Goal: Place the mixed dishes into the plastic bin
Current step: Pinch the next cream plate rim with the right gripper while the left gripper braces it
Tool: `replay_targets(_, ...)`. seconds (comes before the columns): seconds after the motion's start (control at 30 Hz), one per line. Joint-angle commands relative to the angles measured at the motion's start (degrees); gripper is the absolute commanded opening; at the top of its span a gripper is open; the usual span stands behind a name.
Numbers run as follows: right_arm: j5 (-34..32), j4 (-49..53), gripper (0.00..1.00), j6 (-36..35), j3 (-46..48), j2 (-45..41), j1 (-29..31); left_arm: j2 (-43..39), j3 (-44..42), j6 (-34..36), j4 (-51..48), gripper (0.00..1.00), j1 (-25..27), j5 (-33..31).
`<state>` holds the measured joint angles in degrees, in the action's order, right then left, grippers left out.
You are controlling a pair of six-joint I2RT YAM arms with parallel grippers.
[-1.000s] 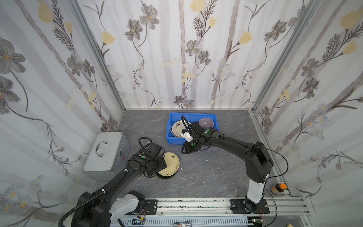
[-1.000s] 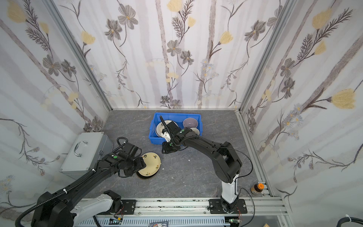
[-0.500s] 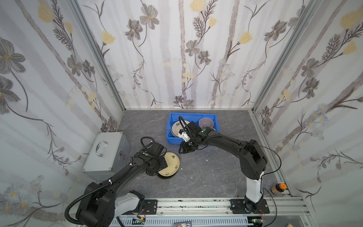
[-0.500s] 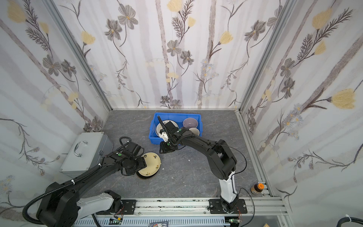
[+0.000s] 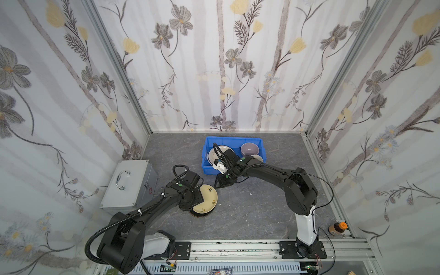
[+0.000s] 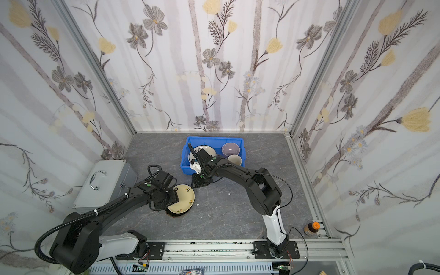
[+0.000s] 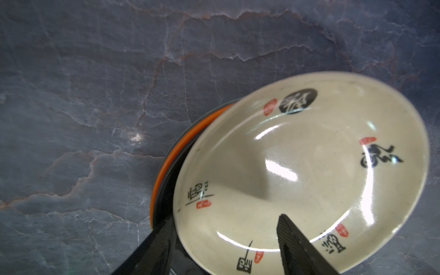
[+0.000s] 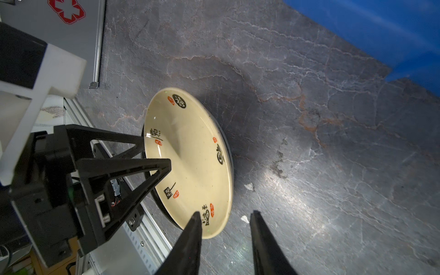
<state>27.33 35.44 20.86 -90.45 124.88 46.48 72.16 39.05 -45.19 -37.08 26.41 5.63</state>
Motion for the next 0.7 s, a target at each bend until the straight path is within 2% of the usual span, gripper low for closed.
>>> replay_targets(0.0, 1.28, -1.13, 0.36, -0.83, -0.62, 0.71, 0.11, 1.54, 0.55, 0.45, 1.38, 0.68, -0.22, -0.12)
replay_targets(0.53, 3.25, -0.47, 0.36, -1.73, -0.60, 3.02, 0.19, 5.71, 2.65, 1.51, 3.53, 0.65, -0.21, 1.40)
replay_targets(0.67, 4.59, -0.46, 0.33, -1.90, -0.67, 3.62, 0.19, 5.88, 2.79, 1.60, 3.59, 0.65, -0.22, 1.49)
